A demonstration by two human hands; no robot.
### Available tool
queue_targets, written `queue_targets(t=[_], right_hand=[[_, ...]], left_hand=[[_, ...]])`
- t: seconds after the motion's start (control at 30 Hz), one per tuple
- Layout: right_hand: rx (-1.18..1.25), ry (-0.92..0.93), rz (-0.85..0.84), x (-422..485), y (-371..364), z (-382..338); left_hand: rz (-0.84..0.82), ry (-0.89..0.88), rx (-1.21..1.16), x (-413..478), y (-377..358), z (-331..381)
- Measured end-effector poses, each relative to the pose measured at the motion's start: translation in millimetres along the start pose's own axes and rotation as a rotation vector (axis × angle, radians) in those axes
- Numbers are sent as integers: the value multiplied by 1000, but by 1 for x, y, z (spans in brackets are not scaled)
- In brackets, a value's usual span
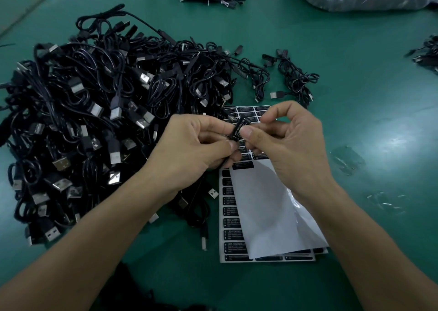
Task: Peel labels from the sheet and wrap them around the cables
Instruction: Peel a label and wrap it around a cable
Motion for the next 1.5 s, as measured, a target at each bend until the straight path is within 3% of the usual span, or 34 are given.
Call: queue_targets(t=[1.5], right_hand=[[-141, -27, 160, -3, -6, 1]], left_hand=[[11, -4, -16, 2, 0, -3]])
Point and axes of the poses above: each hand's wrist, its own x-axis towards the middle knuckle, its own y-axis out of the back of the hand, z = x × y, the point moved 3 cm from there along x, towards the middle knuckle, and after that the axes turned 8 degrees about -z, right-handed, at the moved point
